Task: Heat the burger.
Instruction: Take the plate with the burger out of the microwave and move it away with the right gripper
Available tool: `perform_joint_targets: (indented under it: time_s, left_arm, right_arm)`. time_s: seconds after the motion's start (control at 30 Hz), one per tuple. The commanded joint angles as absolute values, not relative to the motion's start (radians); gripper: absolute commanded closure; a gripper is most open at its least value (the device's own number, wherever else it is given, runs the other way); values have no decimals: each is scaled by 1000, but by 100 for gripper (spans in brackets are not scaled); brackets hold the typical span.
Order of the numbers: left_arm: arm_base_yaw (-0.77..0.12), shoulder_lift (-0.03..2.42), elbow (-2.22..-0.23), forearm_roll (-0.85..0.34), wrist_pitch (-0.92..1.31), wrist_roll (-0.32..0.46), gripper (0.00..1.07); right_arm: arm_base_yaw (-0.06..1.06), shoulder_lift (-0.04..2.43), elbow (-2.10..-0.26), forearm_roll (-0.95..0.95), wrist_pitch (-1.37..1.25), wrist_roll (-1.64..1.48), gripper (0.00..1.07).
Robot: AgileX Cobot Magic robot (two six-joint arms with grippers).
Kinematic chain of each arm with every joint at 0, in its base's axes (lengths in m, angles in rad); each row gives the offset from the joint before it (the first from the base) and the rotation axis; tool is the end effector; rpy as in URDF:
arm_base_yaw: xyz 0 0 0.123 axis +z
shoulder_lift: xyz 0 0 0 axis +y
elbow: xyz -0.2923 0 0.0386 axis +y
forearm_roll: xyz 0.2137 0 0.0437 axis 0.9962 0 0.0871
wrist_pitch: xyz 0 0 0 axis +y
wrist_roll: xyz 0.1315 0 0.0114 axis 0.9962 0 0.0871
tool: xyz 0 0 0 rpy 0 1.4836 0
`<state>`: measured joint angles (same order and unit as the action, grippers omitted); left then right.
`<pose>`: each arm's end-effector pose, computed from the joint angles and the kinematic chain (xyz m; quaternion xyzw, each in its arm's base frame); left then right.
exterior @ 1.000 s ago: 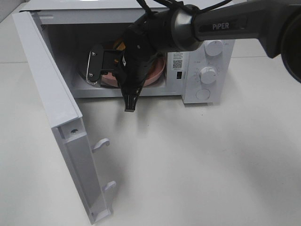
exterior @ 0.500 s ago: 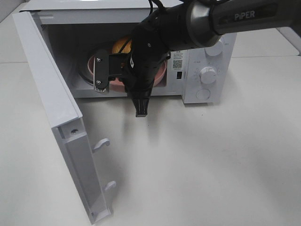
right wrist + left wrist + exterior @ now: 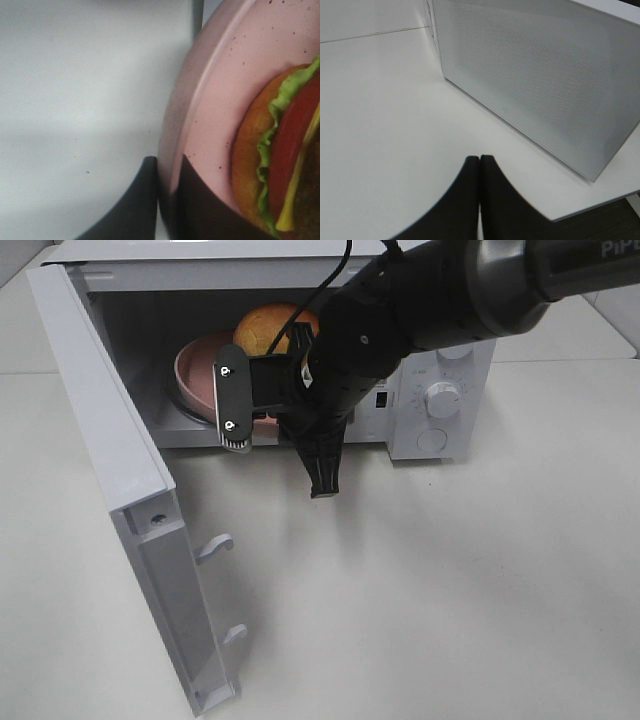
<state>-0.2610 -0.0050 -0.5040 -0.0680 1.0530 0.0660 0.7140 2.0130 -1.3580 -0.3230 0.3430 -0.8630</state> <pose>-0.0106 -0.0052 0.2443 0.1394 0.8368 -0.0852 0.5225 0.3404 0.2763 0.1728 -0.7509 0.5690 -0.1238 0.3115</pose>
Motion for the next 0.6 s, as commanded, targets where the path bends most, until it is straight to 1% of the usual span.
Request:
perform_joint_targets:
  time_s: [0.03, 0.07, 0.2, 0.3, 0.6]
  left_arm:
    - [-258, -27, -501, -72, 1040, 66, 106]
    - [-258, -27, -501, -72, 1040, 66, 106]
    - [-258, -27, -501, -72, 1040, 66, 106]
    - [-258, -27, -501, -72, 1040, 66, 106]
    - [-258, -27, -501, -72, 1040, 66, 106]
  right_arm:
    - [698, 1957, -1317, -351, 357, -843, 107]
    - [698, 1937, -1280, -357, 355, -846, 107]
    - [698, 1906, -1230, -358, 342, -875, 107]
    - [698, 1854, -1147, -358, 301, -920, 107]
    - [698, 1744, -1006, -358, 254, -921, 107]
